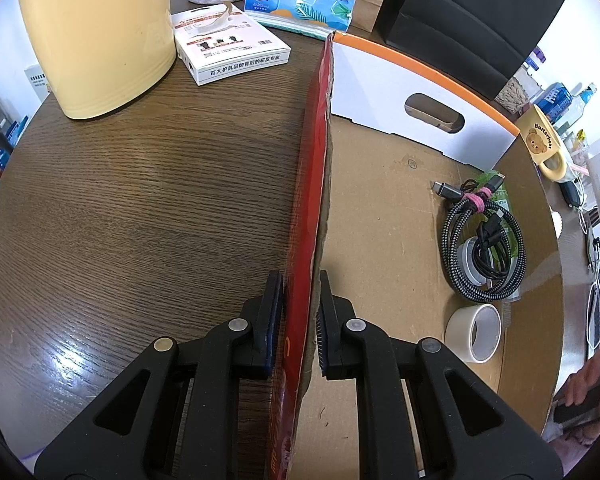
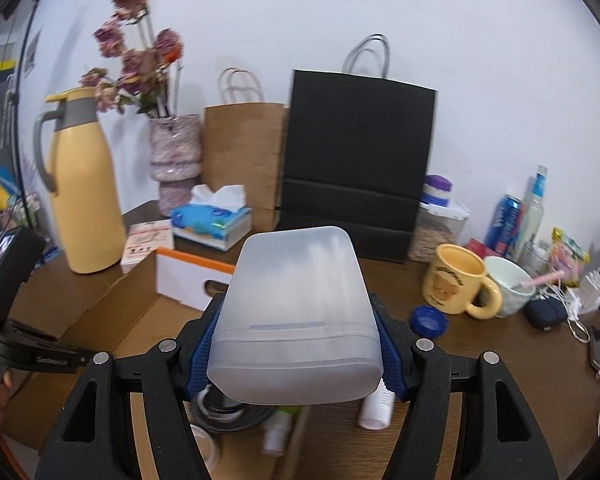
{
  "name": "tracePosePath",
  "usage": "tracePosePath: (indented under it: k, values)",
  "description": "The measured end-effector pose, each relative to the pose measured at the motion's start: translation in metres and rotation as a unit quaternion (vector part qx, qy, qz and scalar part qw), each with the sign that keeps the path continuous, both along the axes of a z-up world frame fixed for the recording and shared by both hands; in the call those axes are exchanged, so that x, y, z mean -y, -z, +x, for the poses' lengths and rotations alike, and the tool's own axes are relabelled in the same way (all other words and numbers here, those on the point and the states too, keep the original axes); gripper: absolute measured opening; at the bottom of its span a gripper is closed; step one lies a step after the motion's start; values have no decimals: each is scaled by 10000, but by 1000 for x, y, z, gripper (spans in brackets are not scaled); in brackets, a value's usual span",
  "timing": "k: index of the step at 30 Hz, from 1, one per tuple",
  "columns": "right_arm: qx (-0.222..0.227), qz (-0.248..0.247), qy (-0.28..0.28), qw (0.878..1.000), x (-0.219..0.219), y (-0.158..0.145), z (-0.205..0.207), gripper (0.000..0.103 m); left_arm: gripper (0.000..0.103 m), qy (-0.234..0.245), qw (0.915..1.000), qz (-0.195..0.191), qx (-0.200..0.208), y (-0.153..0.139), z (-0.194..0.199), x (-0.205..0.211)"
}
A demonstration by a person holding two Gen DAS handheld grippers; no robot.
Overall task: Organize rigid objects
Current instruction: 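Carry the clear container into the orange box and open the right gripper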
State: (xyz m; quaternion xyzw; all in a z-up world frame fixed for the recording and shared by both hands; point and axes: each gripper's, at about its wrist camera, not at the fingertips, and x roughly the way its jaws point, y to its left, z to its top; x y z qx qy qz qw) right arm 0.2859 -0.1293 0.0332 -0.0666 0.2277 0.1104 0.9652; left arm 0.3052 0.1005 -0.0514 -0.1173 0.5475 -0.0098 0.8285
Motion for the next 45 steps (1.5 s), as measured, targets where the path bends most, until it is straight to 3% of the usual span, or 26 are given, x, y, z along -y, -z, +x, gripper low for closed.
tracePosePath:
  k: [19, 39, 42, 45]
  values:
    - [-500, -625, -392, 9960, -37, 22, 7, 71, 10, 4, 10000, 10, 2, 0, 1, -1]
    - [-685, -664, -279, 9951, -35, 26, 12, 73, 10, 4, 10000, 16, 3, 0, 1, 0]
    - [-745, -515, -256, 9956, -29, 25, 14, 83, 10, 2, 10000, 15, 4, 0, 1, -1]
    - [-772, -472, -223, 9956, -26, 25, 14, 83, 10, 0, 10000, 16, 3, 0, 1, 0]
